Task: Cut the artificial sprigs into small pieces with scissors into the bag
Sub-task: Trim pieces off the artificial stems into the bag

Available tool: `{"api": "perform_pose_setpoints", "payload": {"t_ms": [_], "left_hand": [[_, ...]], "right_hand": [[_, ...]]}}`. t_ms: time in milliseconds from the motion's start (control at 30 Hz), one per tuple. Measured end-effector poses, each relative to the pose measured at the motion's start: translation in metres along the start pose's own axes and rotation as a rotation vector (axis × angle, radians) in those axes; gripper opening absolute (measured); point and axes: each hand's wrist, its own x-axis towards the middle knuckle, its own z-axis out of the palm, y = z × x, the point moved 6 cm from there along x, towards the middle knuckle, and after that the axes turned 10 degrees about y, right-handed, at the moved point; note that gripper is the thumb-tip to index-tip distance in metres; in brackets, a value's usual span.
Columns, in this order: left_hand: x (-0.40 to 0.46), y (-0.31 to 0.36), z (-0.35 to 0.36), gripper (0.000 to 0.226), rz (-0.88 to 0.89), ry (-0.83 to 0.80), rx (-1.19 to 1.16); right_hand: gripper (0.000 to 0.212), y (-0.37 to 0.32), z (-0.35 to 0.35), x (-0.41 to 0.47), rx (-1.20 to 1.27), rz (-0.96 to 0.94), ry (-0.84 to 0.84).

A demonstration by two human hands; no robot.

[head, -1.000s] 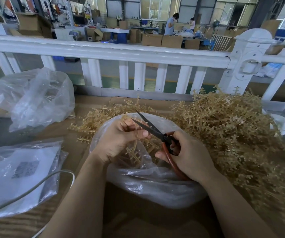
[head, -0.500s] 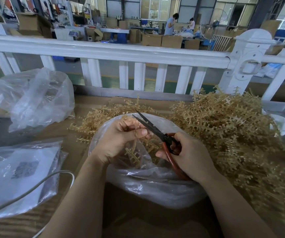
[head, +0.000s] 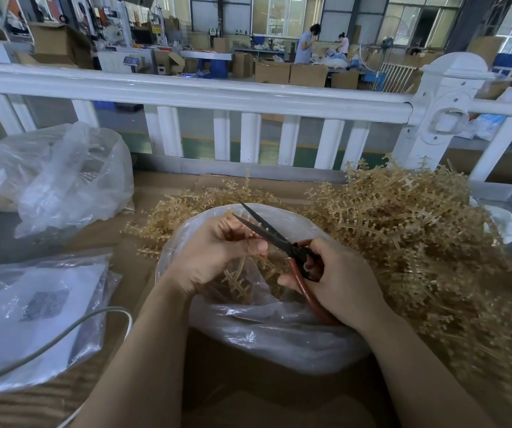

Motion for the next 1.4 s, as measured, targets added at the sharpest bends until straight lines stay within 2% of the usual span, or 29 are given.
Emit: {"api": "perform_pose_setpoints", "payload": {"t_ms": [133,233,400,567,767,900,1000,1267,1400], "left_hand": [[0.000,-0.003,0.000,0.013,-0.037,0.022,-0.002],[0.000,-0.008,-0.006,0.013,-0.084,0.079,-0.098],[0.001,-0.005,-0.007,0.008,-0.049,0.120,-0.126],[0.000,0.002,-0.005,0.007,0.018,0.112,-0.097],[-0.004,0.008,-0.004,0.016,0.039,0.110,-0.001],[-0.005,0.011,-0.003,0.013,0.040,0.107,0.048],[-0.005,0.011,-0.001,0.009,0.023,0.076,0.043],[-0.004,0.004,0.000,0.005,-0.023,0.026,-0.011],[-0.002,0.002,-0.002,0.013,-0.057,0.040,-0.112]], "right_hand": [[0.079,0.001,-0.001,0.000,0.015,0.010,0.007],[0.070,0.002,-0.001,0.000,0.034,0.013,0.012],[0.064,0.002,0.000,-0.001,0.042,0.011,0.022],[0.062,0.002,-0.001,0.000,0.055,0.026,0.024],[0.077,0.000,0.000,-0.001,-0.023,-0.017,0.017],[0.068,-0.001,-0.001,-0.002,-0.033,-0.034,0.018],[0.063,0.000,0.001,-0.002,-0.015,-0.039,0.018],[0.067,0.003,0.002,-0.002,-0.003,-0.017,0.033],[0.064,0.002,0.003,-0.002,-0.020,-0.020,0.017]]}}
